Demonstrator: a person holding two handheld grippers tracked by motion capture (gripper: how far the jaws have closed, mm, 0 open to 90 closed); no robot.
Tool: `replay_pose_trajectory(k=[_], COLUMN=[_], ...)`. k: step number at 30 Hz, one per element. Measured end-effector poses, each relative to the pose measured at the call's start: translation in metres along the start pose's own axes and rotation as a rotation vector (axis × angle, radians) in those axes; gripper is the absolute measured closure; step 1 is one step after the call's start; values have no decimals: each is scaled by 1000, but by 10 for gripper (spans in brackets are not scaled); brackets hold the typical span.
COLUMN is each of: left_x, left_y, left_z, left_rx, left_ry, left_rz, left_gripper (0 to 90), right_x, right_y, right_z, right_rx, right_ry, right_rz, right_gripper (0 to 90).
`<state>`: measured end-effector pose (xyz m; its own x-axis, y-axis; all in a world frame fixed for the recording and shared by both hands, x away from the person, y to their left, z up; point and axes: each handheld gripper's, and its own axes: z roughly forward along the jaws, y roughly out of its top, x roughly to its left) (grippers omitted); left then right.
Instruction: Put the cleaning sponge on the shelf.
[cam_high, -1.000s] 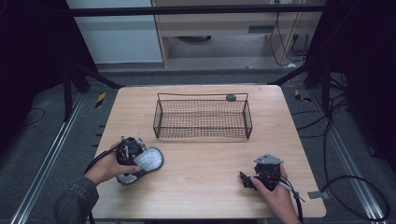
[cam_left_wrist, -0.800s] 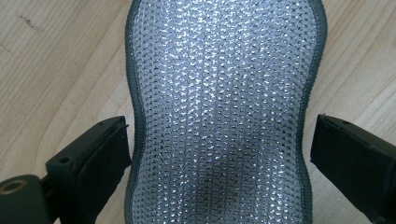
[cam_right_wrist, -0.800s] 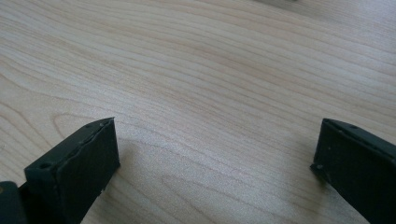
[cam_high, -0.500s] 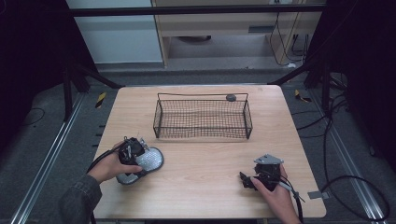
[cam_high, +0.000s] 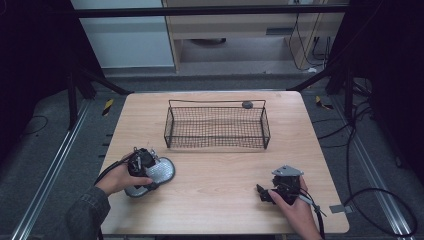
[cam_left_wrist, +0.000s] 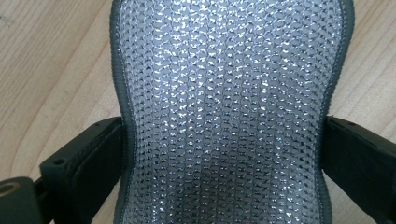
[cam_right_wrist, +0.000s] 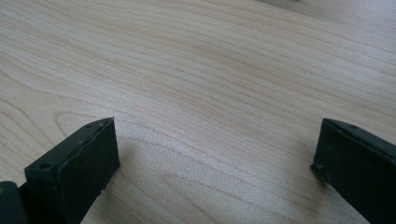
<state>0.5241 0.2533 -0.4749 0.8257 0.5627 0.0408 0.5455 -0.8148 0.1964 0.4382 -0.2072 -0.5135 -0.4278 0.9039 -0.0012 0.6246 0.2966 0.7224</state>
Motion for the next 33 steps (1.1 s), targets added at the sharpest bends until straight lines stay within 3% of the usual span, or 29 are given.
replay_pose_trajectory(k=[8,15,23,33], left_x=[4,5,3,-11], left_y=[-1,-2,-2,6], left_z=[3,-1,-19,-41], left_rx=[-11,-15,-58,-112], left_ry=[-24,-24,27,75], left_rz=[-31,-27,-18,47], left_gripper=[13,57,78,86], right_x=[0,0,0,0], right_y=[0,0,0,0], right_z=[0,0,0,0], right_rx=[0,0,0,0], right_ry=[0,1,2,1], right_rz=[0,-1,0,-2], right_gripper=[4,4,3,3])
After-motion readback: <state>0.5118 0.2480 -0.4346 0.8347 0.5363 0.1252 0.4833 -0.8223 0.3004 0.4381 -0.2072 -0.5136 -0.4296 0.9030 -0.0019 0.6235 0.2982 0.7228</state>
